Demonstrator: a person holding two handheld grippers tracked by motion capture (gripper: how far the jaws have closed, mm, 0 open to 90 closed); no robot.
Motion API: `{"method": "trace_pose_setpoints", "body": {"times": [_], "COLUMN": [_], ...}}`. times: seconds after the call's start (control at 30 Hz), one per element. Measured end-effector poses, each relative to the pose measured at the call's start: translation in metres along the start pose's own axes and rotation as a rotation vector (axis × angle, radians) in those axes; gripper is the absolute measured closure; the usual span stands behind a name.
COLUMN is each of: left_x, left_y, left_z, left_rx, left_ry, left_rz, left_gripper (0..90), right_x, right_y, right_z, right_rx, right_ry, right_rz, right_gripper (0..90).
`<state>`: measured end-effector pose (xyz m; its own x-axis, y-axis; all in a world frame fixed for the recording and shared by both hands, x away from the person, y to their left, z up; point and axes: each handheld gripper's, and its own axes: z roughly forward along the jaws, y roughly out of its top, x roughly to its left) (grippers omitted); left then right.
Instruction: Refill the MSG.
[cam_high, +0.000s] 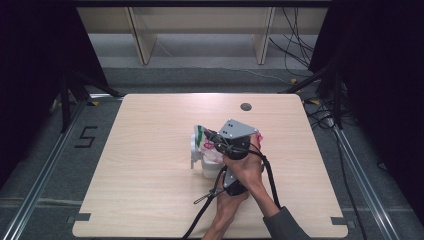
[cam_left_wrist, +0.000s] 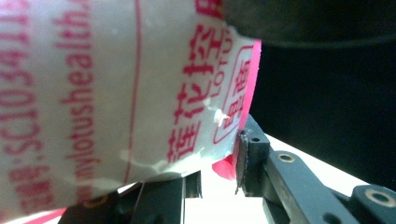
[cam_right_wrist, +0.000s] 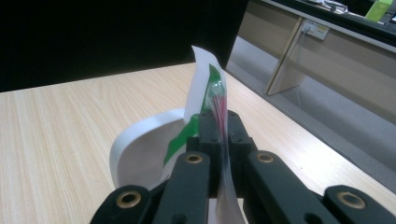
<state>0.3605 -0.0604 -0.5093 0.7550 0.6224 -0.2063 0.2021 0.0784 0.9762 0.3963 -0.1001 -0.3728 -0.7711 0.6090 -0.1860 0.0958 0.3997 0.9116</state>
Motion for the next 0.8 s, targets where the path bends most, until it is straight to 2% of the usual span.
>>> {"method": "trace_pose_setpoints", "body": {"times": [0.07, 0.1, 0.13, 0.17, 0.23, 0.3, 0.33, 0.43, 0.5, 0.53, 0.57, 0.63, 0.67, 0.7, 0.8], "left_x": [-0.0007, -0.0011, -0.0010, -0.0009, -0.0007, -0.0007, -0.0006, 0.0001, 0.0000, -0.0002, -0.0012, -0.0005, 0.0003, 0.0005, -0.0006], "left_y": [0.0013, 0.0017, 0.0018, 0.0011, 0.0001, 0.0008, 0.0014, -0.0001, 0.0012, 0.0005, 0.0009, 0.0004, -0.0003, -0.0004, 0.0005], "left_z": [-0.0012, -0.0010, -0.0012, -0.0006, 0.0002, 0.0002, -0.0005, -0.0007, -0.0030, -0.0002, 0.0006, 0.0006, 0.0006, 0.0005, 0.0000], "left_rx": [0.001, -0.004, -0.001, -0.006, -0.002, 0.000, 0.006, 0.007, 0.043, 0.000, -0.009, 0.005, 0.009, 0.007, 0.005], "left_ry": [0.003, 0.007, 0.005, 0.010, 0.013, 0.002, 0.000, 0.011, 0.035, 0.019, 0.014, 0.008, 0.005, 0.004, 0.012], "left_rz": [0.006, 0.007, 0.005, 0.002, -0.003, 0.003, 0.008, 0.005, 0.015, 0.001, -0.007, 0.002, 0.005, 0.003, -0.001], "left_gripper": [74.4, 74.4, 74.4, 74.4, 74.3, 74.4, 74.4, 74.2, 74.3, 74.4, 74.3, 74.3, 74.2, 74.3, 74.3], "right_x": [-0.0019, -0.0004, 0.0001, 0.0016, -0.0007, -0.0009, -0.0018, -0.0006, -0.0006, -0.0007, -0.0018, -0.0024, -0.0039, -0.0021, -0.0018], "right_y": [0.0006, 0.0016, 0.0021, 0.0016, 0.0002, 0.0002, 0.0011, 0.0002, -0.0004, 0.0000, 0.0006, 0.0004, 0.0003, -0.0010, 0.0000], "right_z": [-0.0007, -0.0015, -0.0019, -0.0015, 0.0007, -0.0011, -0.0014, 0.0007, 0.0015, 0.0005, -0.0005, -0.0008, -0.0003, 0.0009, -0.0006], "right_rx": [-0.006, -0.013, -0.008, -0.003, 0.001, 0.007, -0.011, 0.004, 0.002, -0.002, -0.008, -0.009, -0.003, -0.001, -0.006], "right_ry": [0.001, 0.007, 0.013, 0.002, 0.013, 0.012, 0.011, 0.010, 0.012, 0.011, 0.017, 0.012, 0.014, 0.011, 0.013], "right_rz": [-0.027, -0.014, -0.023, -0.009, -0.027, 0.007, -0.013, -0.022, -0.021, -0.013, -0.016, -0.016, -0.036, -0.010, -0.004], "right_gripper": [89.3, 89.3, 89.3, 89.3, 89.3, 89.3, 89.3, 89.3, 89.4, 89.4, 89.4, 89.4, 89.4, 89.5, 89.5]}}
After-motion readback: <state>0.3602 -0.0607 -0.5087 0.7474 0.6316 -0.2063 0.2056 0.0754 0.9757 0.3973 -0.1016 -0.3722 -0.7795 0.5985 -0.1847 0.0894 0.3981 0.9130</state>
